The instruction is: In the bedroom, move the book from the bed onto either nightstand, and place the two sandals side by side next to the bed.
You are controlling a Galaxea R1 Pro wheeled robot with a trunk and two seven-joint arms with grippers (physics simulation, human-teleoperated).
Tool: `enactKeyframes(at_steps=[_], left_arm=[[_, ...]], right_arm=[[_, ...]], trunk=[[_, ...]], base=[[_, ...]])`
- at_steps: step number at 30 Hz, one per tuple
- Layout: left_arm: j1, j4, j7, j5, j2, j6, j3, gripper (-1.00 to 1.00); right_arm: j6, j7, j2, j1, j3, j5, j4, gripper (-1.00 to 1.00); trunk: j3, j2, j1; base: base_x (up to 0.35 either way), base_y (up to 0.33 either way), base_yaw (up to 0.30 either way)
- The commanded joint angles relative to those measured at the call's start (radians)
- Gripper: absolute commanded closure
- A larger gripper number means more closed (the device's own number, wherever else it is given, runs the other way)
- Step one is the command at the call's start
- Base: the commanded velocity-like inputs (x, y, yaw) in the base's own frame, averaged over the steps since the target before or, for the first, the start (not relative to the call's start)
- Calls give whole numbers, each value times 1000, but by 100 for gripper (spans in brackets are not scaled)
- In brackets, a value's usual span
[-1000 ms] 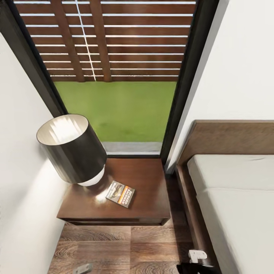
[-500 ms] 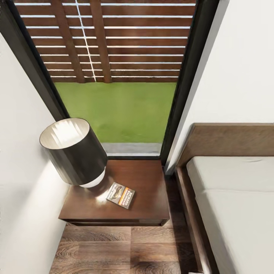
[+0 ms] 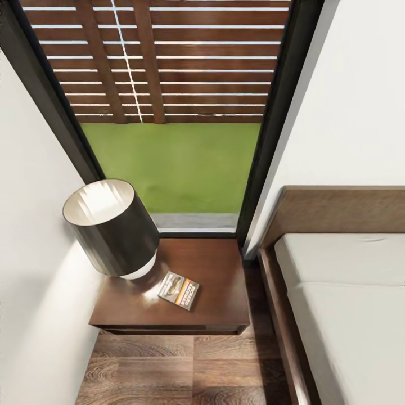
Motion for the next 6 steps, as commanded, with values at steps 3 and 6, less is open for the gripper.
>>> enactKeyframes(at_steps=[3, 6], left_arm=[[0, 12, 5, 7, -1, 4, -9, -100], [1, 31, 4, 6, -2, 4, -9, -100]], right_arm=[[1, 4, 0, 10, 8, -11, 2, -100], [1, 4, -1, 13, 8, -11, 1, -100]], trunk=[[9, 21, -12], [18, 42, -23]], base=[[0, 0, 0], [0, 0, 0]])
